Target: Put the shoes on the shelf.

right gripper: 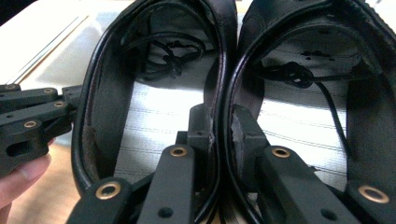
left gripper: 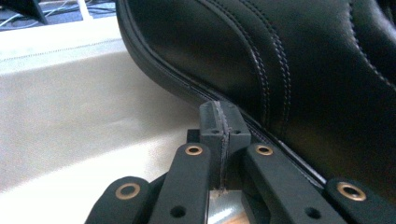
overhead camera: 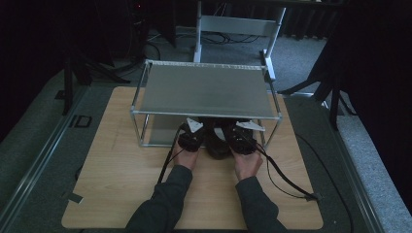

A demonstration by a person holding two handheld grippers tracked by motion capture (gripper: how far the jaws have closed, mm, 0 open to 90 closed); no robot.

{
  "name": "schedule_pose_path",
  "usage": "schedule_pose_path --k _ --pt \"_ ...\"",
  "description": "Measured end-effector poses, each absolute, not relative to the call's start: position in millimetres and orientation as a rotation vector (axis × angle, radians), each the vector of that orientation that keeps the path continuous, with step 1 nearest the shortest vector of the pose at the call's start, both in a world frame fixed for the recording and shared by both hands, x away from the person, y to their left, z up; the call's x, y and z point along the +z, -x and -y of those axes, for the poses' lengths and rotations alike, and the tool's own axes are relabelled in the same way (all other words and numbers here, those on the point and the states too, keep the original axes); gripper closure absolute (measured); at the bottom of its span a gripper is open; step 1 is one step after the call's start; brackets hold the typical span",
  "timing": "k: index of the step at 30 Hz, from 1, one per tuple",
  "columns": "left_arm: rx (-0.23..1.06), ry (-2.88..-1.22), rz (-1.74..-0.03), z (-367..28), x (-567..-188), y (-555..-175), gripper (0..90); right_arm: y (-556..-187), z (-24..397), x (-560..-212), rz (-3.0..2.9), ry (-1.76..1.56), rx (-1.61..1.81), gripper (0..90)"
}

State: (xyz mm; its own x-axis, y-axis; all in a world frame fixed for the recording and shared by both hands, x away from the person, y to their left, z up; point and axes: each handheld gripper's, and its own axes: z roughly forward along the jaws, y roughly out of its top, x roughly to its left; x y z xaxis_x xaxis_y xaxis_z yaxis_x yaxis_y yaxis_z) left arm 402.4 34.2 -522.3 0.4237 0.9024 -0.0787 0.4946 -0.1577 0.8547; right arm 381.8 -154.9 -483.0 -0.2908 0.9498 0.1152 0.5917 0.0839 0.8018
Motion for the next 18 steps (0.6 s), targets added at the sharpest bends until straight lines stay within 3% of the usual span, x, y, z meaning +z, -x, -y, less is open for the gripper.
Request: schedule_pose_path --k 18 --pt "0.608 -1.805 -1.205 -37.0 -522.6 -406.5 90.0 -390.3 138.2 -494.9 -1.801 -1.5 1.102 80.3"
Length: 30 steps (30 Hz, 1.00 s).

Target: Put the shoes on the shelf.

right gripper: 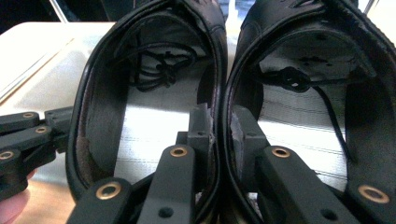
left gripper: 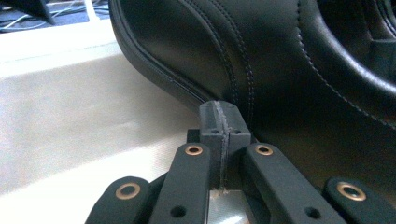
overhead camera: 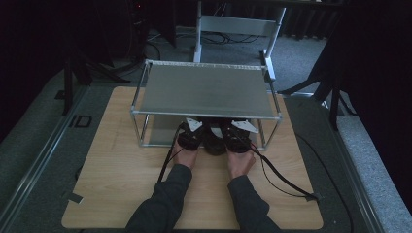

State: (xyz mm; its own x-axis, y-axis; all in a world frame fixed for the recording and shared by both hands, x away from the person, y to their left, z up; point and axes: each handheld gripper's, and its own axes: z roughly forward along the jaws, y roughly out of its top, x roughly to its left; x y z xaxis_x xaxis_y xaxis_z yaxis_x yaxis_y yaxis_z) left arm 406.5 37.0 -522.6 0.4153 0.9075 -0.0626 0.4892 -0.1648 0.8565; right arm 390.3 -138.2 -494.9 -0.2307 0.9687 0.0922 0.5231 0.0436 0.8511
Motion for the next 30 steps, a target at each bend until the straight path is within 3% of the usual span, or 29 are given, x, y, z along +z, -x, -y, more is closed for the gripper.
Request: schedule_pose_path --k 30 --pt "0.749 -1.762 -1.2 -21.3 -533.1 -428.1 90.0 -405.9 134.5 -503.0 -1.713 -1.526 1.146 78.8"
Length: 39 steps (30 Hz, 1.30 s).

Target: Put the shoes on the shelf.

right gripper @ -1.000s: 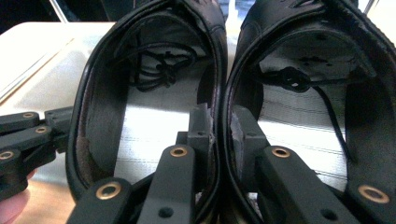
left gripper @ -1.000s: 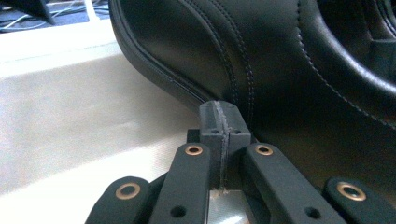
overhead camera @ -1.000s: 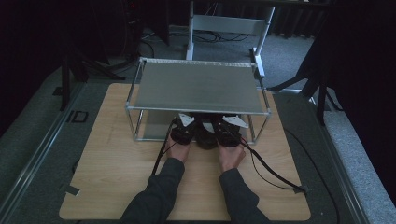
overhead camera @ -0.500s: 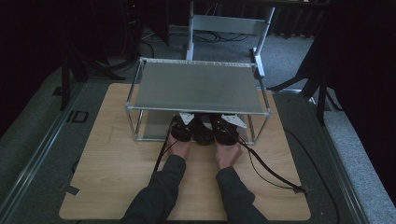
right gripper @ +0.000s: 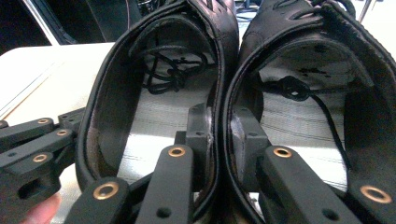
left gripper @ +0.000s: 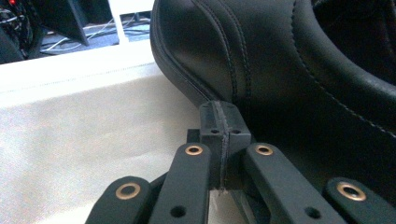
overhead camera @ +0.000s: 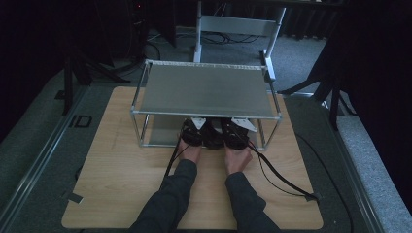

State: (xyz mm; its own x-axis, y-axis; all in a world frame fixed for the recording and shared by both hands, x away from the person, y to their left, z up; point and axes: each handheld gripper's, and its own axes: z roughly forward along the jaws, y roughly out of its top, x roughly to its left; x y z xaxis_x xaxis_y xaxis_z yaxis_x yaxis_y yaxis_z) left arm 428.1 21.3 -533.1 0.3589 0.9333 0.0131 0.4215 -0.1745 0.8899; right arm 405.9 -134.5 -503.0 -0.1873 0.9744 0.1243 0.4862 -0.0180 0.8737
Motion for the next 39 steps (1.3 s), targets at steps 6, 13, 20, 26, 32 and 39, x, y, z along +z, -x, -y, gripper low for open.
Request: schedule_pose_path --k 6,13,20,26,32,39 --pt "0.762 -1.785 -1.198 -18.5 -534.5 -432.6 90.0 -407.3 133.4 -503.3 -1.699 -1.525 1.14 76.6" --pt "0.736 -1.783 -1.26 -15.9 -542.9 -435.6 90.0 -408.3 132.7 -503.9 -1.689 -1.5 1.143 71.8" --pt "0.681 -1.827 -1.257 -18.8 -552.0 -439.8 90.0 -409.6 136.7 -503.5 -1.709 -1.401 1.205 54.7" --pt "0.672 -1.826 -1.261 -19.2 -551.7 -440.9 90.0 -402.1 142.6 -500.9 -1.712 -1.383 1.314 47.7" --pt "0.665 -1.839 -1.254 -20.7 -551.0 -441.5 89.6 -386.5 147.5 -489.6 -1.725 -1.305 1.319 46.1" --pt "0.633 -1.85 -1.248 -26.4 -547.5 -441.3 84.2 -363.1 162.1 -480.9 -1.776 -1.211 1.26 48.7"
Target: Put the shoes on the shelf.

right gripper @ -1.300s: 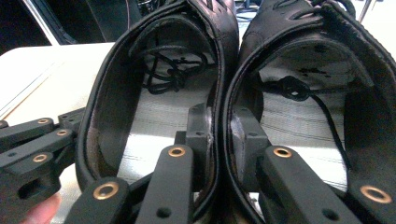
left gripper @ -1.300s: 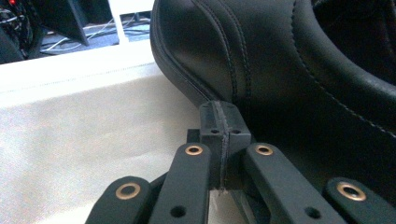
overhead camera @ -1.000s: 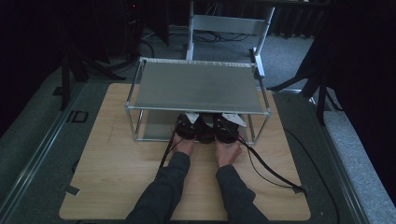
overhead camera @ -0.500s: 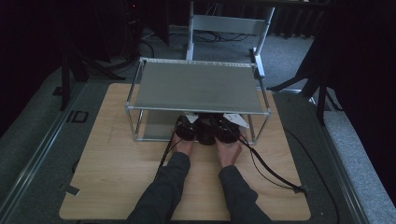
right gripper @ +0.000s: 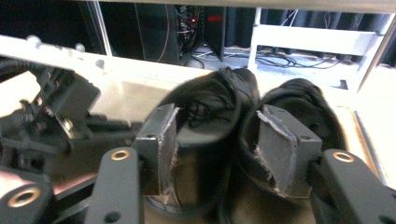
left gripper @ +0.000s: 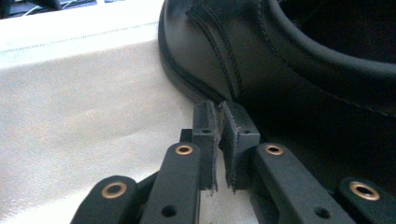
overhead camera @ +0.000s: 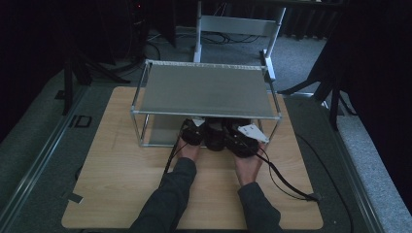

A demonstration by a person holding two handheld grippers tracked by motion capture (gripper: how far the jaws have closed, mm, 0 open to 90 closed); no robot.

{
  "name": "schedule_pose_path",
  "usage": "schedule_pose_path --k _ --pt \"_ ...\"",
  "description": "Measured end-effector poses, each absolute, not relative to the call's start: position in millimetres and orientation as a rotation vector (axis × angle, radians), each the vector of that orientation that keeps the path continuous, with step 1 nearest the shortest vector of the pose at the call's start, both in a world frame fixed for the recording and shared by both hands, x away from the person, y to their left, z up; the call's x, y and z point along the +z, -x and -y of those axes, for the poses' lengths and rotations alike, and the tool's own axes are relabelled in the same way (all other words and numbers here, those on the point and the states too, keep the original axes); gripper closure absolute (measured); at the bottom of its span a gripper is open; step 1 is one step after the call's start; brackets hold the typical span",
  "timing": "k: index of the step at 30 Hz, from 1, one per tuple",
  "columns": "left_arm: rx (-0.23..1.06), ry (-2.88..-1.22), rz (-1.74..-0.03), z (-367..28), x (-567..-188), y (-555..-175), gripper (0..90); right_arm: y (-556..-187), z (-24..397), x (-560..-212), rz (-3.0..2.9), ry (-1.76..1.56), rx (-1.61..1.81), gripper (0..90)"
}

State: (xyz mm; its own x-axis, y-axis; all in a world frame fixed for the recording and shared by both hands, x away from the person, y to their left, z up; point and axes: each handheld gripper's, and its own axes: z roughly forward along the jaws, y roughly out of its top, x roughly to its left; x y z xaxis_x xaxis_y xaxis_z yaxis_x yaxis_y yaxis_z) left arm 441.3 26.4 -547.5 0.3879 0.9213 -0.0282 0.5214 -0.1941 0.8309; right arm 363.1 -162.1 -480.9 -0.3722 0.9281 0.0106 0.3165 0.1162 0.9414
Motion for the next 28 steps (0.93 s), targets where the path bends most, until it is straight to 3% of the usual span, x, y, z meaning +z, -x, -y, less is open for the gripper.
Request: schedule_pose_path --k 8,18,28 --pt "0.608 -1.865 -1.233 -34.7 -542.1 -435.1 81.1 -348.4 200.3 -484.9 -1.755 -1.311 1.192 54.4" --pt "0.464 -1.892 -1.202 -68.4 -530.7 -408.3 72.8 -338.8 224.9 -493.8 -1.919 -1.381 1.115 48.7" --pt "0.381 -1.902 -1.214 -121.0 -534.5 -352.0 68.0 -331.6 248.6 -510.2 -2.105 -1.364 0.987 46.9"
